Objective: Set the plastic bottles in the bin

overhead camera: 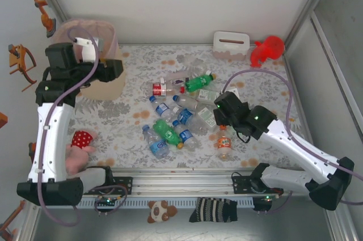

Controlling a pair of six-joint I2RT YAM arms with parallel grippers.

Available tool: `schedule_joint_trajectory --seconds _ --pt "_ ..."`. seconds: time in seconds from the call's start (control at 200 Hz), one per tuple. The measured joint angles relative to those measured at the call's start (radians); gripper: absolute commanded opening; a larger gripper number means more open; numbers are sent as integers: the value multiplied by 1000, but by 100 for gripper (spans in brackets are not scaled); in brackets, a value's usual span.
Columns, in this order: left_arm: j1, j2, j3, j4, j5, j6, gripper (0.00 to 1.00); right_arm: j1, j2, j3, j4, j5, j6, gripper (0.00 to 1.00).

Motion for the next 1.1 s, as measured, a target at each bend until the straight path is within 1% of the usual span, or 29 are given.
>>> schedule_joint_trajectory --seconds 0.22,0.401,0.511,0.611,0.881,1.097 --pt "-111 -149 -168 69 -21 -93 68 0 -10 -104 -14 -111 152 77" --pt "-192 -223 -298 147 -56 -161 68 0 21 -145 -7 -193 220 79" --pt "-220 -221 -345 194 -73 -189 68 0 43 -169 -4 -228 229 87" --pt "-237 -201 -351 226 -80 -204 68 -13 64 -179 -3 -251 234 90" --pt "-258 -156 -351 293 -81 -215 68 -86 163 -193 31 -293 236 88" --pt "-268 -146 -356 325 -78 -217 68 -119 288 -193 80 -323 236 82"
